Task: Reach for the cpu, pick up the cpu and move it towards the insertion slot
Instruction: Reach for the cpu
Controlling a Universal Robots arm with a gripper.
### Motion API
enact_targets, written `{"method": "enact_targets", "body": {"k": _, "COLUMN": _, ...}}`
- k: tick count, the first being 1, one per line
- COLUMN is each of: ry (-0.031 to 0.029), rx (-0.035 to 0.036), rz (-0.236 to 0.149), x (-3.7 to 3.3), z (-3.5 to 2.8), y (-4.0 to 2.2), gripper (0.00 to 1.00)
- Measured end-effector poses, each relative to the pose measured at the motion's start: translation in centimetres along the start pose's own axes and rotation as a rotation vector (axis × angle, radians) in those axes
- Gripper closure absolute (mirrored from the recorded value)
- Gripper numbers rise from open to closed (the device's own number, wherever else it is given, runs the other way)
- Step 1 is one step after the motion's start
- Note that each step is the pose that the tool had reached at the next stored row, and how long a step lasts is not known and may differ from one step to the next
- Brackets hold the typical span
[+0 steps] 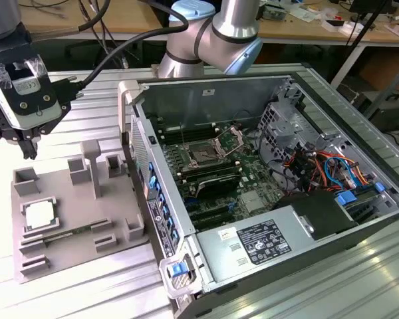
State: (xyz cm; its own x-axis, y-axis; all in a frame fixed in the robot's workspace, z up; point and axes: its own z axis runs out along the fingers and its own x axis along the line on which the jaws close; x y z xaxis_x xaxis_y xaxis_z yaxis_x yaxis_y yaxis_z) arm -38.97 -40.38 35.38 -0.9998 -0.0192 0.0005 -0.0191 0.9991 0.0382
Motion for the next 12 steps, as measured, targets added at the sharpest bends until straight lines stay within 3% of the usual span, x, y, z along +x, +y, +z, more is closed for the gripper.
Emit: {"method": "enact_targets", "body": {"k": 12, "ry": 0.0000, "rx": 0.0000, "rz": 0.000, "x": 0.13, "z": 0.28, "y": -0.11, "gripper": 0.89}}
